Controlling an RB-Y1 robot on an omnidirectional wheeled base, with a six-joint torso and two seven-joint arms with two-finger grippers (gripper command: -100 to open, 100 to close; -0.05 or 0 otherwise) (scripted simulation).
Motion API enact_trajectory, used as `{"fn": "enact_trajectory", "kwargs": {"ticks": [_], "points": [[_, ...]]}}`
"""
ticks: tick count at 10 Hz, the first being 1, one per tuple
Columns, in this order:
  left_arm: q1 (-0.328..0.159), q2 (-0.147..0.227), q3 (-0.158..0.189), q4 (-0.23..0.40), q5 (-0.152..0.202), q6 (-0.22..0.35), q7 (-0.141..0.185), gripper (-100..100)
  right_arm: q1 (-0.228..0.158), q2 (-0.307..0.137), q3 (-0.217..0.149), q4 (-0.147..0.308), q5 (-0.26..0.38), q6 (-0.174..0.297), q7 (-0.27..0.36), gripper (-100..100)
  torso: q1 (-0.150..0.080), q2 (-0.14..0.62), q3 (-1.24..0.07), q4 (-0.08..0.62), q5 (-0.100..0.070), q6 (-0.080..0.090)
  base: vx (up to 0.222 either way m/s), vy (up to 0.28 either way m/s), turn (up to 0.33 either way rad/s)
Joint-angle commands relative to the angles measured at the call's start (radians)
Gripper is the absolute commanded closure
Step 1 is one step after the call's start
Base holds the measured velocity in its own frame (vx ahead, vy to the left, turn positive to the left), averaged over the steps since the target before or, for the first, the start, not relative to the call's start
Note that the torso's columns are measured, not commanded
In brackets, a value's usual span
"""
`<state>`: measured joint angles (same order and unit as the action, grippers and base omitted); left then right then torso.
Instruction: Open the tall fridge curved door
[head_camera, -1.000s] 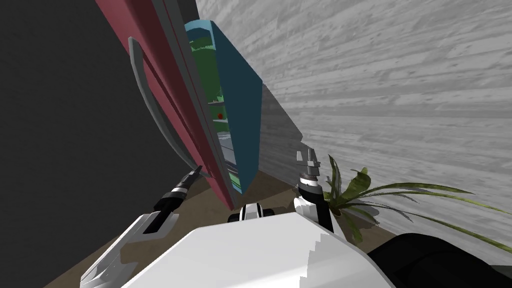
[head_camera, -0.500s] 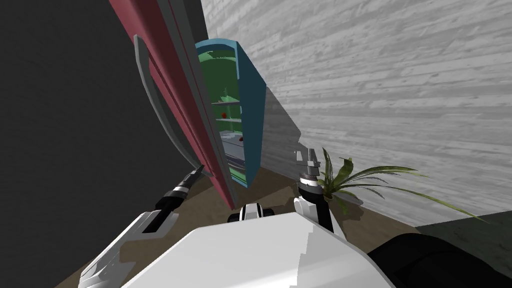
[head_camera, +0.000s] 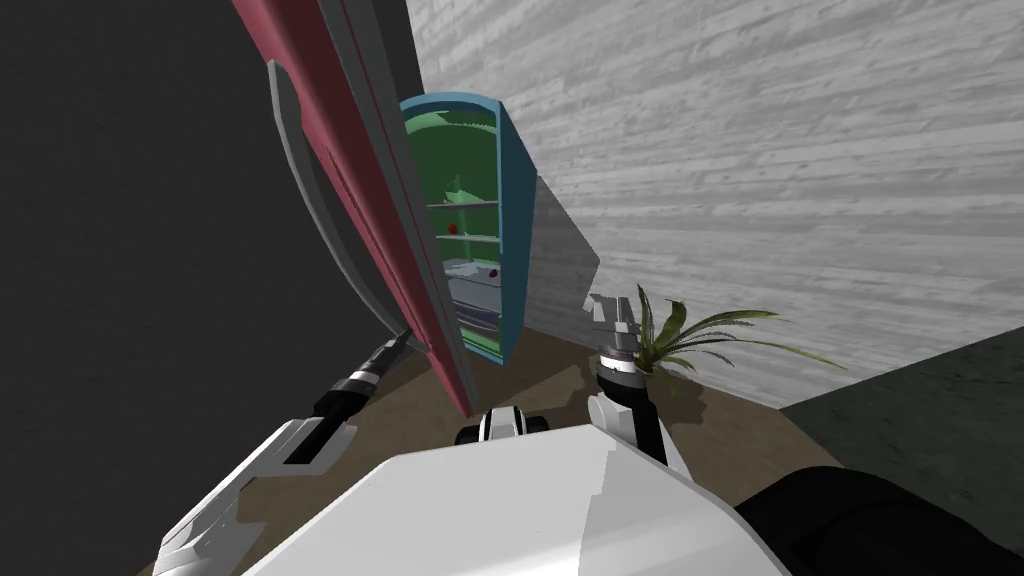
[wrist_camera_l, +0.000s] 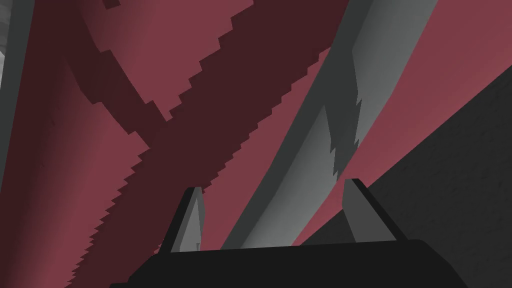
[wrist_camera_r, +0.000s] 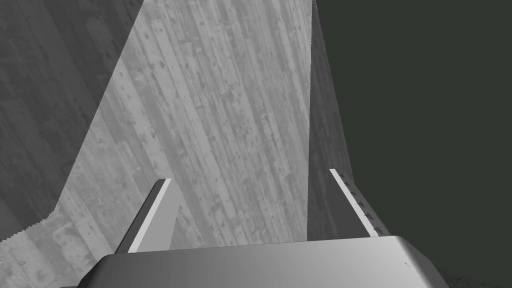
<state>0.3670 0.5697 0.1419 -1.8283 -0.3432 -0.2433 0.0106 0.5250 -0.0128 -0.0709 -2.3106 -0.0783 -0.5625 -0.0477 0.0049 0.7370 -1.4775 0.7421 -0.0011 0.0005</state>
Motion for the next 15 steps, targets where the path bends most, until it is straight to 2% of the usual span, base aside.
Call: {"fn": "enact_trajectory", "kwargs": {"ticks": [1,3,7,10,15], "points": [[0.010,0.013,-0.009,-0.011,-0.001,-0.020,0.005,100,0.000,0.000,0.000,0.000,0.000,0.000,0.000,0,-0.011,-0.003,-0.001,-0.004,0.000,0.000,-0.033,0.212,-0.024],[0.022,0.024,-0.021,-0.023,-0.002,-0.040,0.010,100,0.000,0.000,0.000,0.000,0.000,0.000,0.000,0,0.003,0.001,0.001,-0.002,0.002,0.000,-0.110,0.322,-0.058],[0.056,0.058,-0.056,-0.057,-0.004,-0.099,0.028,100,0.000,0.000,0.000,0.000,0.000,0.000,0.000,0,-0.003,-0.009,-0.006,-0.003,-0.002,0.003,-0.070,0.287,-0.039],[0.068,0.070,-0.068,-0.069,-0.005,-0.119,0.033,100,0.000,0.000,0.000,0.000,0.000,0.000,0.000,0,-0.002,-0.012,-0.007,-0.002,-0.001,0.004,-0.047,0.279,-0.013],[0.102,0.104,-0.102,-0.103,-0.007,-0.178,0.050,100,0.000,0.000,0.000,0.000,0.000,0.000,0.000,0,-0.015,0.004,0.004,-0.006,0.001,0.003,-0.085,0.222,-0.029]]}}
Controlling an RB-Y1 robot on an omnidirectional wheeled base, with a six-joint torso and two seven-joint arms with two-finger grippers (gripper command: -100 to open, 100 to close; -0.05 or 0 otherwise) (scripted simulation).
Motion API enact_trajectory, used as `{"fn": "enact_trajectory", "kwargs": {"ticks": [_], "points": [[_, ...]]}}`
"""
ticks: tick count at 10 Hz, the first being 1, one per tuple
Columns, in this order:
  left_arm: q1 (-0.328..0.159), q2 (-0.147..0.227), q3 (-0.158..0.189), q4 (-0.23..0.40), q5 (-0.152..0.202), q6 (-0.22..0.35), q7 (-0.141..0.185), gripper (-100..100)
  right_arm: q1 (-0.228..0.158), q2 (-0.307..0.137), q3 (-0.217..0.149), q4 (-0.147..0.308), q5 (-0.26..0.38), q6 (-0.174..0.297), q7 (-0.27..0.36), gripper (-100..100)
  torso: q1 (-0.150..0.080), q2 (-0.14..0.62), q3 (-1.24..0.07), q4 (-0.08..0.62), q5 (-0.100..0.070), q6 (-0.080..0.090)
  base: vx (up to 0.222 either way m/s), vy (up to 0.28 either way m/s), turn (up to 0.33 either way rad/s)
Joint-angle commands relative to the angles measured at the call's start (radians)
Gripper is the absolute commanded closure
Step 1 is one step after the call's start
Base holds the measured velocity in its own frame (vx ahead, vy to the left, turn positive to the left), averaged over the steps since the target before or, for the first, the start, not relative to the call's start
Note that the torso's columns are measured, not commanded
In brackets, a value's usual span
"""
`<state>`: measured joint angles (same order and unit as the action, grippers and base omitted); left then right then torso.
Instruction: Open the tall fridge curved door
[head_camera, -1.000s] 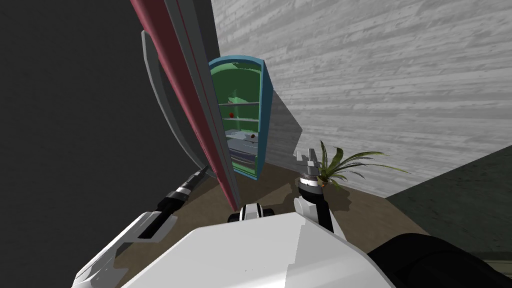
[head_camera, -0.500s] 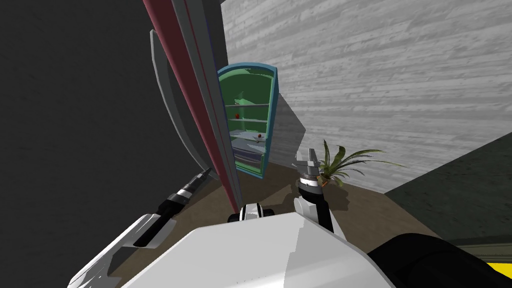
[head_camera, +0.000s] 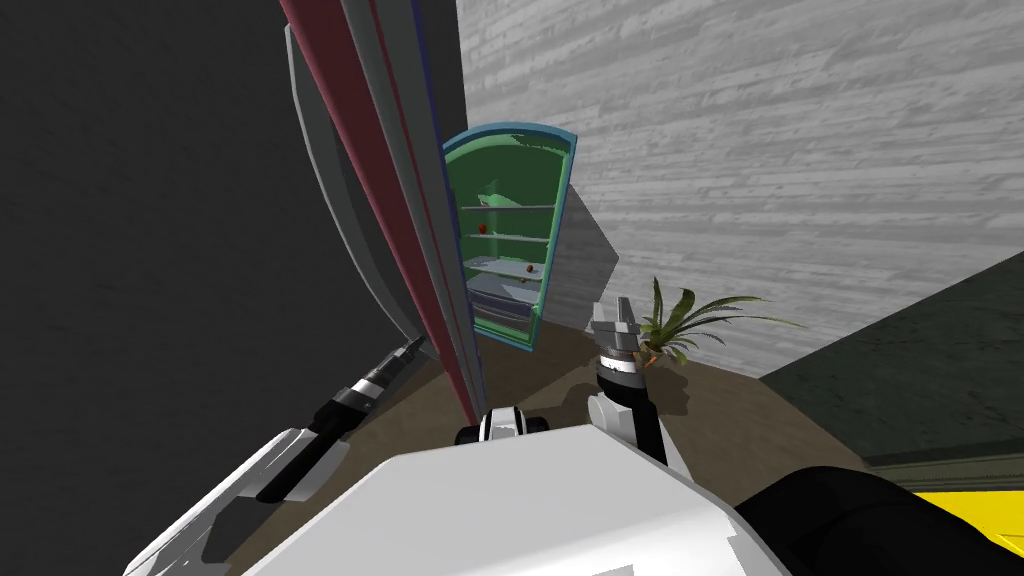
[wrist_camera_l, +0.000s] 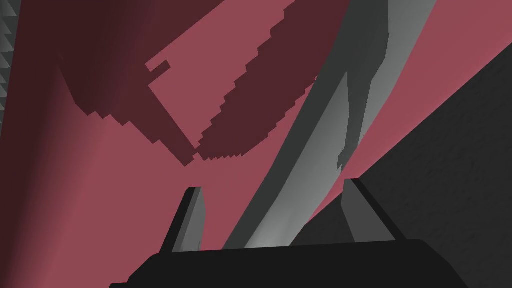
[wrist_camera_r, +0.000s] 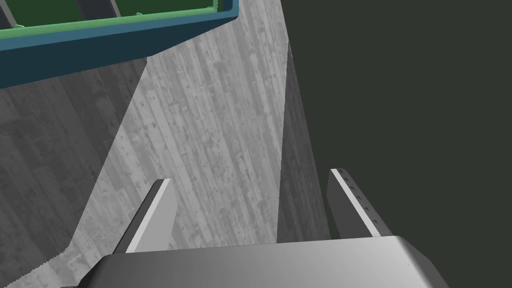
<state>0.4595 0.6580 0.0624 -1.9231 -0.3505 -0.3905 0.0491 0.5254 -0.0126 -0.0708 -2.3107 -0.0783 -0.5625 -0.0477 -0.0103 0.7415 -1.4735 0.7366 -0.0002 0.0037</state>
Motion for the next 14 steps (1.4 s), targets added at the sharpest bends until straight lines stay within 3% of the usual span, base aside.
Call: {"fn": "enact_trajectory", "kwargs": {"ticks": [1,5,10,14], "points": [[0.010,0.015,-0.023,-0.009,0.001,-0.031,0.012,100,0.000,0.000,0.000,0.000,0.000,0.000,0.000,0,0.000,0.004,0.002,0.000,0.001,0.002,-0.078,0.258,0.004],[0.037,0.036,-0.028,-0.029,-0.003,-0.052,0.016,100,0.000,0.000,0.000,0.000,0.000,0.000,0.000,0,-0.011,0.000,0.000,0.003,-0.005,0.001,-0.045,0.196,-0.010],[0.047,0.054,-0.052,-0.045,-0.010,-0.093,0.019,100,0.000,0.000,0.000,0.000,0.000,0.000,0.000,0,0.005,-0.003,-0.002,0.002,-0.001,-0.002,-0.044,0.226,-0.025],[0.047,0.054,-0.052,-0.045,-0.010,-0.093,0.019,100,0.000,0.000,0.000,0.000,0.000,0.000,0.000,0,0.005,-0.004,-0.003,0.001,-0.001,-0.003,-0.003,0.045,0.015]]}}
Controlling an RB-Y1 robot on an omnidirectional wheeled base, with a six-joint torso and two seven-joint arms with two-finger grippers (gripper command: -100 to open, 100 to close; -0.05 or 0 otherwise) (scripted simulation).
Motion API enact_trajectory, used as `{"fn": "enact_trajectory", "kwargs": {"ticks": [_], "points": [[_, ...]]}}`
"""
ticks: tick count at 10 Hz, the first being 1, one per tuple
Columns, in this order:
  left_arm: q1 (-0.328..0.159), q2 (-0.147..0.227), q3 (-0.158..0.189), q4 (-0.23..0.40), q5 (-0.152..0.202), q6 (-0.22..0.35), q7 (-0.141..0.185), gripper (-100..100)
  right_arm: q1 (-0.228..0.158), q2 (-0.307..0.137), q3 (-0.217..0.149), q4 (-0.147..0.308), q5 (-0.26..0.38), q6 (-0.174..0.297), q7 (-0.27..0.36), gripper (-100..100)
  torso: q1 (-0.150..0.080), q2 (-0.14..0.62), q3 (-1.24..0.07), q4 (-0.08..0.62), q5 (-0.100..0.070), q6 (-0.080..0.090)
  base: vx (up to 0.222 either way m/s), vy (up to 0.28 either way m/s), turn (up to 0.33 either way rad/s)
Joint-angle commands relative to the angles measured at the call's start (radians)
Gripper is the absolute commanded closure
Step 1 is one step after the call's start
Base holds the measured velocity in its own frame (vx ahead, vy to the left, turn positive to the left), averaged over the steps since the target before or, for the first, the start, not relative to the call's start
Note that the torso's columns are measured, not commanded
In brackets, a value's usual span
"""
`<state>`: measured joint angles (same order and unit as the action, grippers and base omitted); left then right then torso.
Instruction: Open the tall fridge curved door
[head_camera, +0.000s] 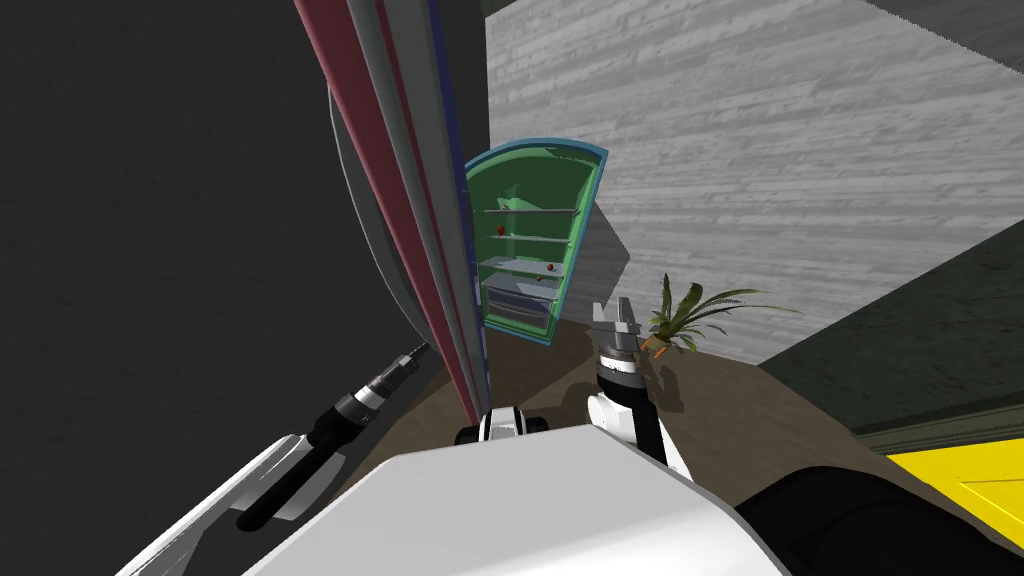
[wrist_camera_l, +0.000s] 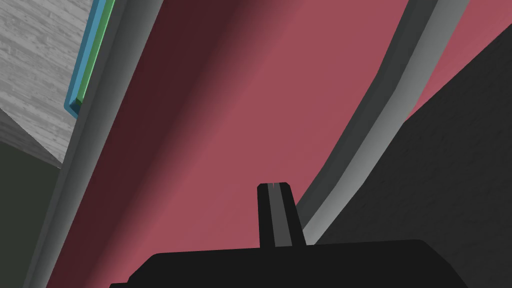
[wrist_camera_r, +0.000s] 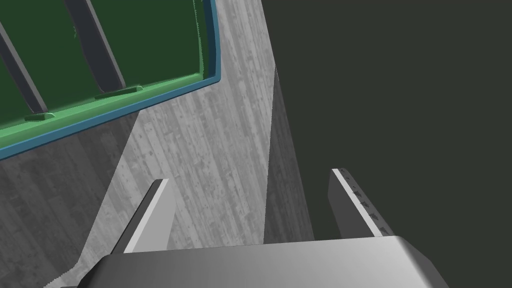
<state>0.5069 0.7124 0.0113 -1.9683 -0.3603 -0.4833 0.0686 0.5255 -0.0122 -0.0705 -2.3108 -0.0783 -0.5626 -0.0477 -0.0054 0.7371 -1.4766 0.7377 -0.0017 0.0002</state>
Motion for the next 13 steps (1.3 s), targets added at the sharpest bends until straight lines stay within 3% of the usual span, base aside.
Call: {"fn": "enact_trajectory", "kwargs": {"ticks": [1,4,7,10,13], "points": [[0.000,0.000,0.000,0.000,0.000,0.000,0.000,100,0.000,0.000,0.000,0.000,0.000,0.000,0.000,0,0.000,0.001,0.001,0.000,0.000,0.000,0.000,-0.025,-0.016],[0.000,0.000,0.000,0.000,0.000,0.000,0.000,100,0.000,0.000,0.000,0.000,0.000,0.000,0.000,0,0.007,0.001,0.001,0.000,0.002,0.000,0.001,-0.006,0.001],[0.006,0.014,-0.018,-0.010,-0.005,-0.029,0.003,100,0.000,0.000,0.000,0.000,0.000,0.000,0.000,0,0.015,0.002,0.001,0.001,0.005,0.000,-0.025,0.191,-0.039],[0.009,0.020,-0.027,-0.015,-0.008,-0.043,0.005,100,0.000,0.000,0.000,0.000,0.000,0.000,0.000,0,0.002,0.000,0.000,0.000,0.001,0.000,-0.006,0.177,0.014],[0.009,0.020,-0.027,-0.015,-0.008,-0.043,0.005,100,0.000,0.000,0.000,0.000,0.000,0.000,0.000,0,-0.002,0.001,0.001,0.000,-0.001,0.000,-0.001,-0.030,-0.008]]}}
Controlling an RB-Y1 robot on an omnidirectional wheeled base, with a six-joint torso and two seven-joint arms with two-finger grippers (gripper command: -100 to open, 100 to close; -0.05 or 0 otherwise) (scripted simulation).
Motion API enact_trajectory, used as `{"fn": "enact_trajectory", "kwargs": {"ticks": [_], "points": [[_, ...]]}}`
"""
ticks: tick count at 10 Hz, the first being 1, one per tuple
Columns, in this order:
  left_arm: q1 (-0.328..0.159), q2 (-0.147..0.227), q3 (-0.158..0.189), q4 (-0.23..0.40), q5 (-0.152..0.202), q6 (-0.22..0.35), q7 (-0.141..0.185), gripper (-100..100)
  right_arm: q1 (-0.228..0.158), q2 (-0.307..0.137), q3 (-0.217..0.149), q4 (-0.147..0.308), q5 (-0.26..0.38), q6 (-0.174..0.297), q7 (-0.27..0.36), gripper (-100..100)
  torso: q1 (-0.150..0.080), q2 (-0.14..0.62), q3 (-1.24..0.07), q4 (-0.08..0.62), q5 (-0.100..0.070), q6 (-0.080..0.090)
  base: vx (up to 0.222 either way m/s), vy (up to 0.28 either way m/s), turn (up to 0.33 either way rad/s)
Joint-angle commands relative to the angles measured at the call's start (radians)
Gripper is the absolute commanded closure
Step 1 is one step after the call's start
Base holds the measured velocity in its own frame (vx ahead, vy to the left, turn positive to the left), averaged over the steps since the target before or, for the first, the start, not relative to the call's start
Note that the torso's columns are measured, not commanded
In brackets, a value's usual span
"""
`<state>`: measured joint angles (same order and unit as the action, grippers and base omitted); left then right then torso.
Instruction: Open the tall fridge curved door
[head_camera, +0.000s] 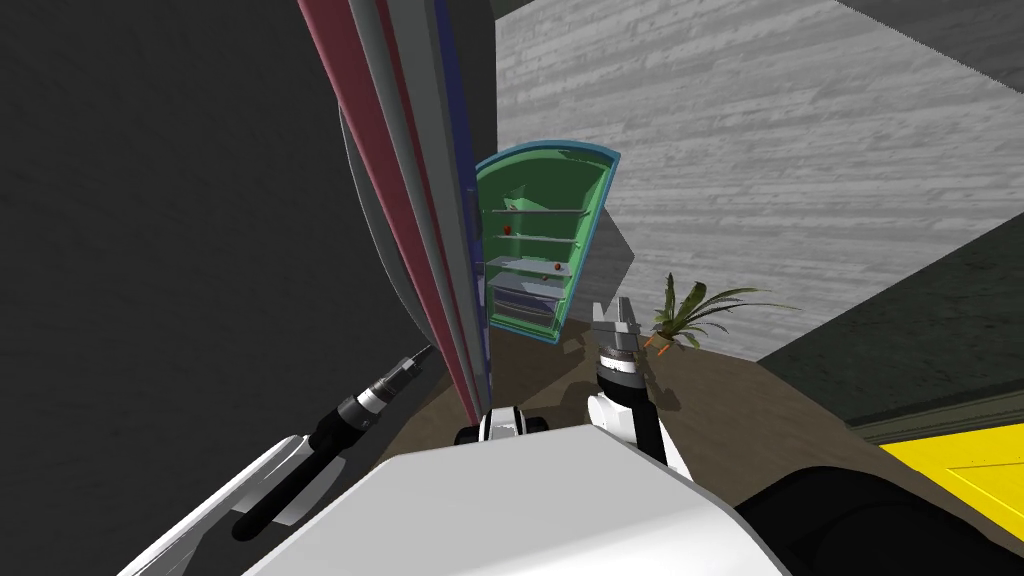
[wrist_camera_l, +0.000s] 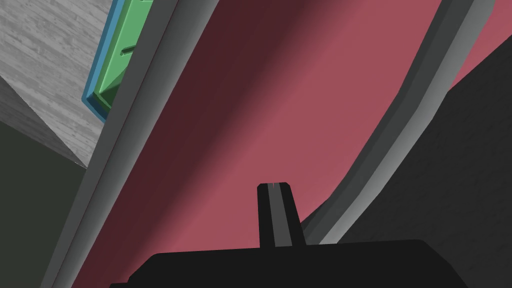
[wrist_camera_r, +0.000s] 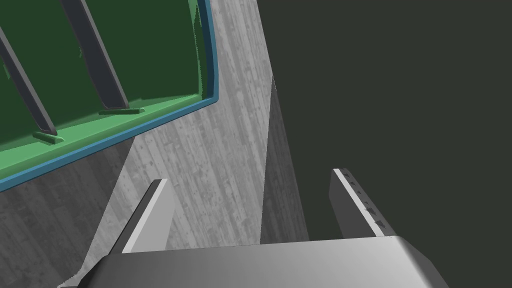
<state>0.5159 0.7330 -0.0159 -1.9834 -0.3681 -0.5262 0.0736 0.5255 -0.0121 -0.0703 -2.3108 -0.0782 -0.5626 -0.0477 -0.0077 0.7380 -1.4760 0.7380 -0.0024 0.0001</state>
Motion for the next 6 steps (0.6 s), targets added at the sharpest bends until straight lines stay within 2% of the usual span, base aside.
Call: {"fn": "enact_trajectory", "kwargs": {"ticks": [1,4,6], "points": [[0.000,0.000,0.000,0.000,0.000,0.000,0.000,100,0.000,0.000,0.000,0.000,0.000,0.000,0.000,0,0.006,0.000,0.000,0.000,0.002,0.000,0.000,0.000,0.000],[0.000,0.000,0.000,0.000,0.000,0.000,0.000,100,0.000,0.000,0.000,0.000,0.000,0.000,0.000,0,0.009,0.000,0.000,0.000,0.003,0.000,0.001,-0.001,0.005],[0.004,0.010,-0.012,-0.007,-0.003,-0.021,0.003,100,0.000,0.000,0.000,0.000,0.000,0.000,0.000,0,0.014,0.001,0.000,0.000,0.004,0.001,-0.007,0.180,-0.013]]}}
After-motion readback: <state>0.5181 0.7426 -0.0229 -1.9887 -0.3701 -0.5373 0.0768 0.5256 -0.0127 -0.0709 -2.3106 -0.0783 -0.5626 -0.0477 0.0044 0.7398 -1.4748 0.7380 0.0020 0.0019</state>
